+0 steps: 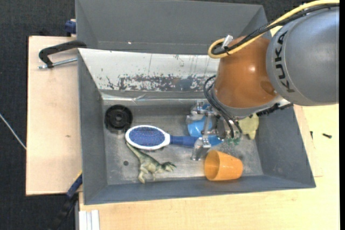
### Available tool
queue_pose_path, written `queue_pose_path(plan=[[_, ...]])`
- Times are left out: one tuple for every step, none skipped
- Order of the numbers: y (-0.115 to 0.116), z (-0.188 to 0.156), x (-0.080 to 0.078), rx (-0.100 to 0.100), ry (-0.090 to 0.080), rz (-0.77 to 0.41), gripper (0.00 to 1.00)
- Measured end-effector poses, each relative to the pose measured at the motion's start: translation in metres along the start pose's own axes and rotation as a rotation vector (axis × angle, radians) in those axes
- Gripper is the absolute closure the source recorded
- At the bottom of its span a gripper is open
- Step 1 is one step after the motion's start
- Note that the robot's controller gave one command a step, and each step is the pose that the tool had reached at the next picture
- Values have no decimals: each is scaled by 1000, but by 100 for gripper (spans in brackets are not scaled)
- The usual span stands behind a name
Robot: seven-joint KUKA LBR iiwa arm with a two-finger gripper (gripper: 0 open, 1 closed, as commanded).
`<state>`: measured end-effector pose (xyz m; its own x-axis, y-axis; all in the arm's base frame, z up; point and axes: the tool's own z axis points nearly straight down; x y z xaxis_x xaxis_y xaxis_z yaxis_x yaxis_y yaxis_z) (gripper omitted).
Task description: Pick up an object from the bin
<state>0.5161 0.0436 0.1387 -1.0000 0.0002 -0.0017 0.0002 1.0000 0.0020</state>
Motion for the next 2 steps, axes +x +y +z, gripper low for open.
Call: queue_pose_path(plan=[[-7,67,-5,-1,-7,-9,0],[-7,65,-6,-1,-10,-8,100]])
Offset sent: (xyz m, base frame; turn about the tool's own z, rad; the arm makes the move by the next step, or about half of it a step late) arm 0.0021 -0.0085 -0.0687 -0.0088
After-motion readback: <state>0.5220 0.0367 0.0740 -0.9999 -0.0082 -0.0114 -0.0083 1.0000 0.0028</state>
